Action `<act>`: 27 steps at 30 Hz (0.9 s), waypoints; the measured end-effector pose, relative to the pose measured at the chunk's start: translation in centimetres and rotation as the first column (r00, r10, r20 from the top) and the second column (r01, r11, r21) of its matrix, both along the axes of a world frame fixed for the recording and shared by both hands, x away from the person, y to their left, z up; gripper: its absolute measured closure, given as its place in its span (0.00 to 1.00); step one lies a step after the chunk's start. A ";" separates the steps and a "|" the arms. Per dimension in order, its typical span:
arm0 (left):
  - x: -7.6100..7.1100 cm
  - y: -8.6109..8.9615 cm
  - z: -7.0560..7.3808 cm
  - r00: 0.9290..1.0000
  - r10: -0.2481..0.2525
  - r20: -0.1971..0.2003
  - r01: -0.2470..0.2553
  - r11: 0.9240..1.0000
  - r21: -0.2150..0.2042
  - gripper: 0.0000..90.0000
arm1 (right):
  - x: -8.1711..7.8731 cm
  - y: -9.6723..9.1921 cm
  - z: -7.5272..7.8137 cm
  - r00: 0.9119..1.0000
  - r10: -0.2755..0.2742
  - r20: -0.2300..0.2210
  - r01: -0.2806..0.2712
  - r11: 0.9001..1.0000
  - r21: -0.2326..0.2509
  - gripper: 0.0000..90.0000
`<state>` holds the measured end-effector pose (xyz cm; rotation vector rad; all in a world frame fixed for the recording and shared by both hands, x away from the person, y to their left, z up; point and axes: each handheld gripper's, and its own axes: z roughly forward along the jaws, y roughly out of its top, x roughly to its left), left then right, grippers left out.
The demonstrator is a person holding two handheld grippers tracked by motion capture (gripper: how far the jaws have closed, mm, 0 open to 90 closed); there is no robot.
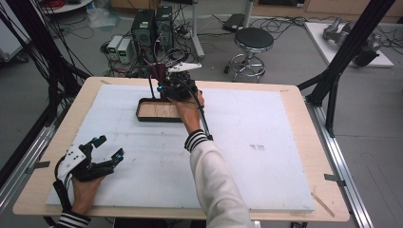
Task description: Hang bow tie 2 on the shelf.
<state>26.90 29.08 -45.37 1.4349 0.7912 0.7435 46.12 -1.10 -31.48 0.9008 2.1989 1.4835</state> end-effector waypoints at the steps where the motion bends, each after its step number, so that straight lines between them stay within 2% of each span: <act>1: 0.0 0.0 0.0 1.000 0.000 0.000 0.000 1.000 0.000 0.18 | 0.0 0.0 0.0 1.000 0.003 0.000 -0.003 1.000 0.000 0.76; 10: 0.0 0.0 0.0 1.000 0.000 0.001 0.000 1.000 -0.002 0.18 | -0.2 -0.1 0.3 1.000 0.010 0.012 -0.010 1.000 0.003 0.61; 14: 0.0 0.0 0.0 1.000 0.000 0.001 0.000 1.000 -0.005 0.18 | -0.4 -0.4 0.7 1.000 0.022 0.021 -0.023 0.999 0.025 0.51; 17: 0.0 0.0 0.0 1.000 -0.002 -0.003 0.002 1.000 -0.003 0.18 | -0.6 -0.9 1.1 0.999 0.029 0.023 -0.030 0.998 0.057 0.44; 18: 0.0 0.0 0.0 1.000 -0.002 -0.001 0.002 1.000 -0.004 0.18 | -0.7 -1.2 1.3 0.999 0.043 0.022 -0.045 0.997 0.069 0.41; 20: 0.1 0.0 0.0 1.000 -0.002 -0.005 0.002 1.000 -0.007 0.18 | -1.0 -1.8 1.7 0.999 0.035 0.035 -0.037 0.997 0.073 0.33; 25: 0.1 0.1 0.0 1.000 -0.001 -0.006 0.001 1.000 -0.010 0.18 | -2.3 -4.0 3.4 0.997 0.019 0.072 -0.026 0.995 0.098 0.24; 27: 0.1 0.1 0.0 1.000 0.001 -0.010 -0.001 1.000 -0.012 0.18 | -3.1 -5.0 4.0 0.997 0.012 0.079 -0.020 0.995 0.102 0.23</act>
